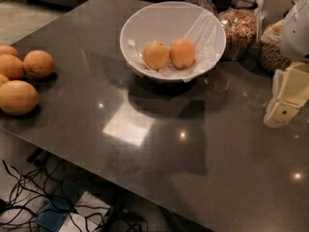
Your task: Pick orange from white bowl
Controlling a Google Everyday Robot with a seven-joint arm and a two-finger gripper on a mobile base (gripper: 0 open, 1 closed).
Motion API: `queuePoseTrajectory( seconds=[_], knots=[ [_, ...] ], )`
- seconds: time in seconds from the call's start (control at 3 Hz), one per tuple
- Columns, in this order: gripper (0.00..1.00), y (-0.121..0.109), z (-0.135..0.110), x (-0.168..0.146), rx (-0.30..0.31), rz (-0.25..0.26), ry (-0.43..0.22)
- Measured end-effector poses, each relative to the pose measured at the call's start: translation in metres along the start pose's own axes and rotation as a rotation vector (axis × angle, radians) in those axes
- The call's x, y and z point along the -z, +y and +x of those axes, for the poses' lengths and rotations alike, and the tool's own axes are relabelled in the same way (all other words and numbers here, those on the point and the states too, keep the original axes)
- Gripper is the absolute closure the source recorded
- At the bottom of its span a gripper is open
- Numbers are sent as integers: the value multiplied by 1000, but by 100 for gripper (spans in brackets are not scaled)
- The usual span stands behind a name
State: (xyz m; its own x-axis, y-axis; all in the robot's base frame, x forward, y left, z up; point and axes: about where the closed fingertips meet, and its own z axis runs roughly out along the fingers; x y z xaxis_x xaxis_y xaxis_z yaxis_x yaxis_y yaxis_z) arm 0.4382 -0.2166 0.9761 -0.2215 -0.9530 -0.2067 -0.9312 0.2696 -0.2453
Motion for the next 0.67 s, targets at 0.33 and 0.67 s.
queuePoseTrajectory(
  seconds=[0.33, 0.67],
  knots=[
    [0, -6, -4, -1, 3, 6, -12],
    [0, -41, -26, -21, 21, 5, -68]
  ],
)
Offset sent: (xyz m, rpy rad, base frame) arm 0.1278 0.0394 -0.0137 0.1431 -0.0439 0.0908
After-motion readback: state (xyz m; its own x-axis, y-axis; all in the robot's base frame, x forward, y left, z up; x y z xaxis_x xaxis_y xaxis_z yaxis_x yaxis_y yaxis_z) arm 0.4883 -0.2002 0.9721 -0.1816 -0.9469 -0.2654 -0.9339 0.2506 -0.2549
